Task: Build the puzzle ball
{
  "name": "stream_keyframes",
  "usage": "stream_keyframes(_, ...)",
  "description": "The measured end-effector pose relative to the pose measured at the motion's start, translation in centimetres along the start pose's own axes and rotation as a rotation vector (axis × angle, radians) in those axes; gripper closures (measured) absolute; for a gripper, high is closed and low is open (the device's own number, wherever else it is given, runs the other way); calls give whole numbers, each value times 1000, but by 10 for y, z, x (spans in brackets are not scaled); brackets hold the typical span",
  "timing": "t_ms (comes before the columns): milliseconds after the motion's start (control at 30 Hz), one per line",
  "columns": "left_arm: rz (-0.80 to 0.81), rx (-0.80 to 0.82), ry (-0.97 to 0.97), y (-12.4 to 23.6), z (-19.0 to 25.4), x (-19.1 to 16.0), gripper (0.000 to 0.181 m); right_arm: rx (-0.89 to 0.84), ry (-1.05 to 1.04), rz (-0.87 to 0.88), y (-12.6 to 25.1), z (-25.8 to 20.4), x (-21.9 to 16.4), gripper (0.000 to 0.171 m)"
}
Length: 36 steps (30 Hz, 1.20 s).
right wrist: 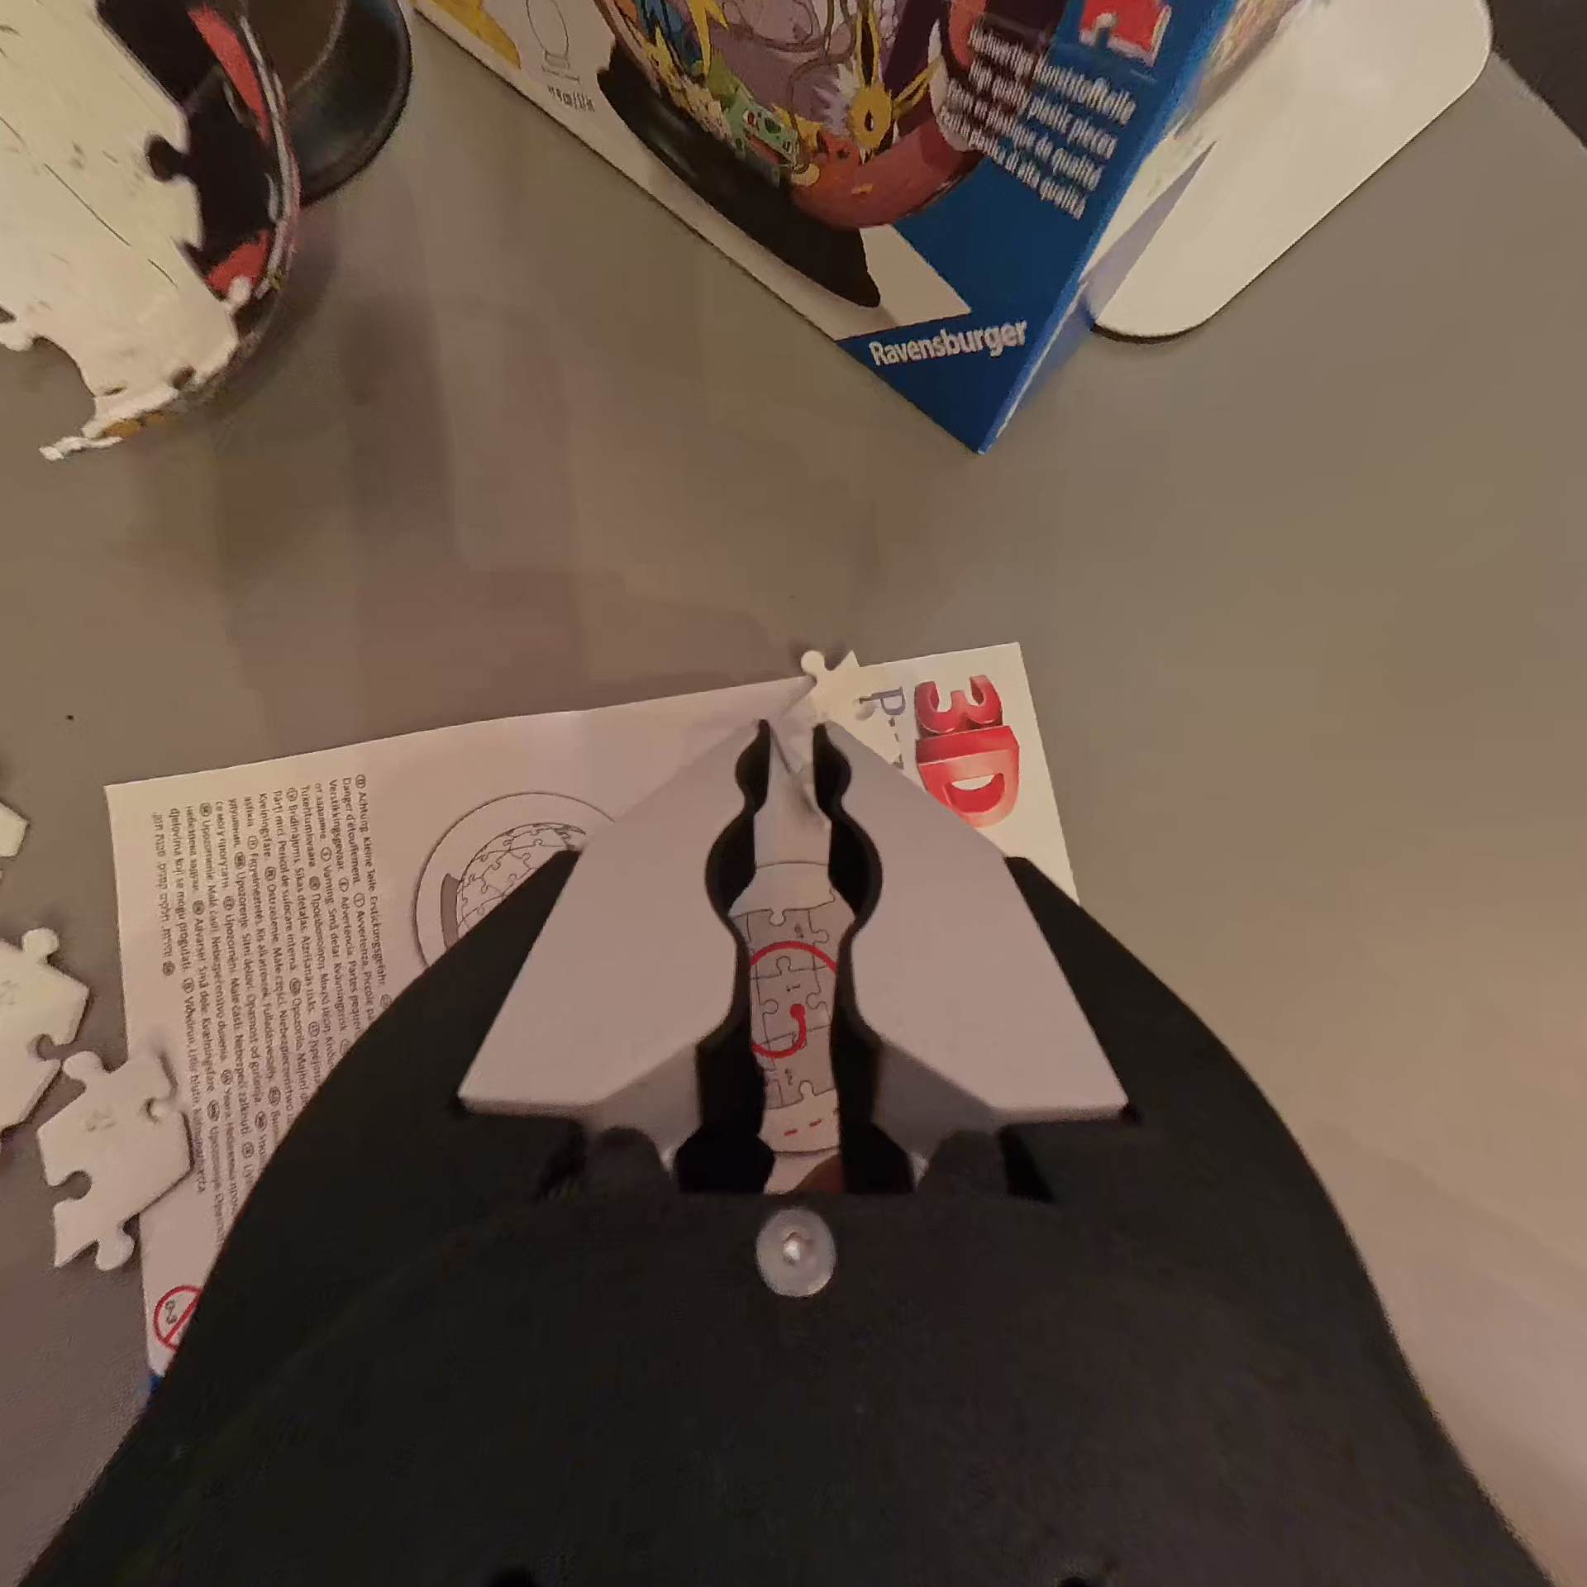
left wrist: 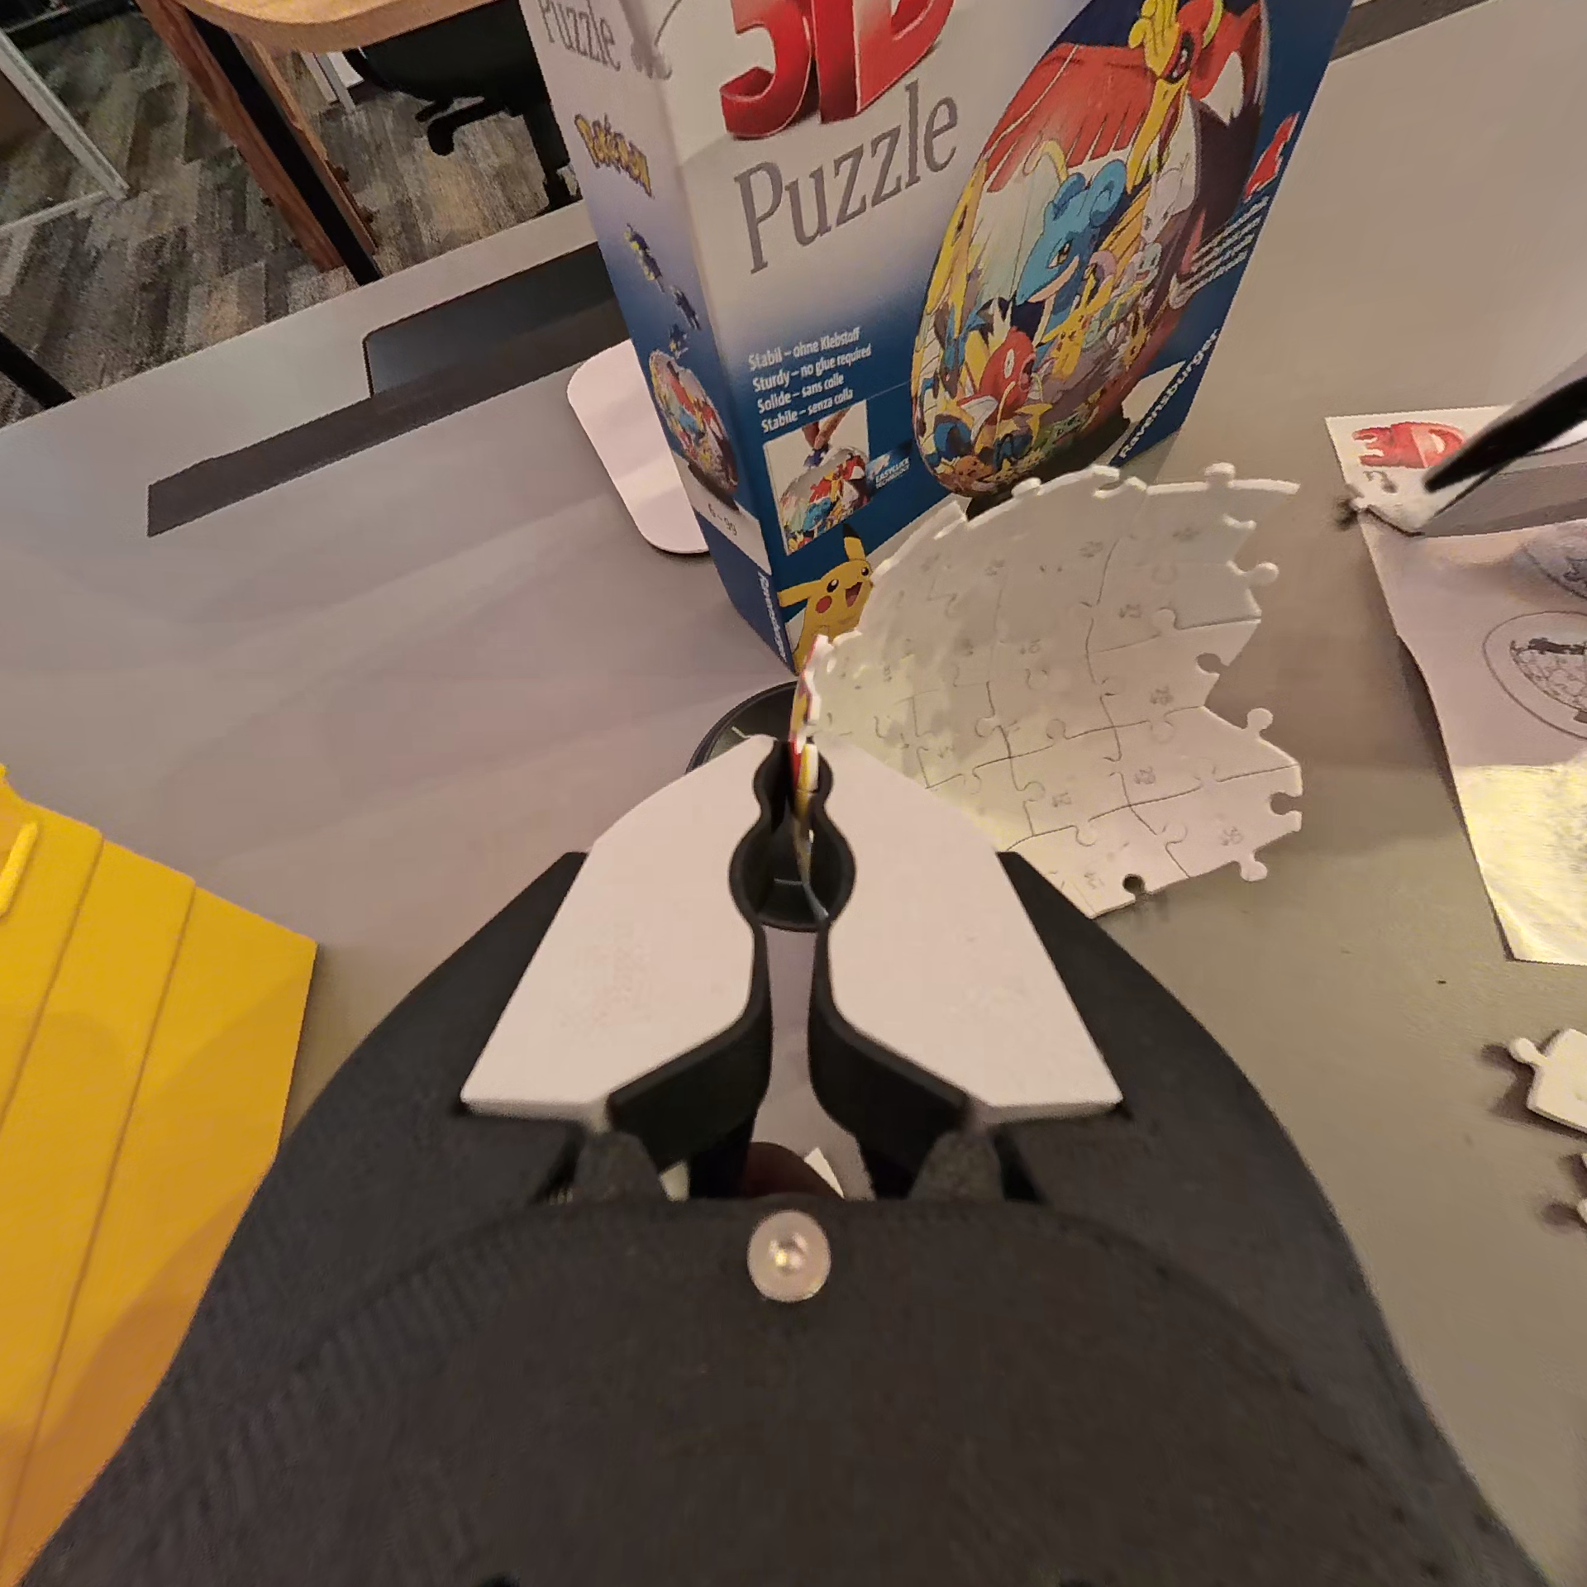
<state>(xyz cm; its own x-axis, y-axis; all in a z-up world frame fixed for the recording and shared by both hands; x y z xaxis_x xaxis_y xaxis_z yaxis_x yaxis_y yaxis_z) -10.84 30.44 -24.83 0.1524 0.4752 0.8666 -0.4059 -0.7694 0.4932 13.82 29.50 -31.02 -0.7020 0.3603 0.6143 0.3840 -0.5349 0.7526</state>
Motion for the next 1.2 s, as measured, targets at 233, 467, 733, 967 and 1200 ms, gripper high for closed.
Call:
stream_keyframes(233, 2, -12, 3, 0, 3, 1, 179, 57, 47, -12, -2, 6, -7, 129)
stream_keyframes(467, 8, 1, 11, -2, -3, 3, 179, 92, 32, 14, -4, 6, -6, 150)
stream_keyframes(733, 16, 11, -10, -3, 0, 2, 179, 99, 88, 23, 6, -18, 12, 171)
stream_keyframes(967, 23, 13, -11, -3, -2, 4, 179, 10, 107, -70, 3, 16, -6, 132)
stream_keyframes(1200, 20, 5, -21, -5, 2, 3, 179, 233, 271, 0, 12, -23, 4, 131)
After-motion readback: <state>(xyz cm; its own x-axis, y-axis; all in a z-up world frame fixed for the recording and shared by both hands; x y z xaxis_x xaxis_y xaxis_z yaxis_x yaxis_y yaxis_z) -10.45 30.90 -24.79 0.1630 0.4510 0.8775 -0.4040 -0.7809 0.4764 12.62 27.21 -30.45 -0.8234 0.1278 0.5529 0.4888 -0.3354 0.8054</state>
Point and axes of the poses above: each gripper's, where its closed fingertips meet, y back along the fingers, x out of its top, z = x × y across the jaws, the point moved 2 cm from there along y, back along the fingers, and after that the axes turned 15 degrees about y, right-handed, at the moved point
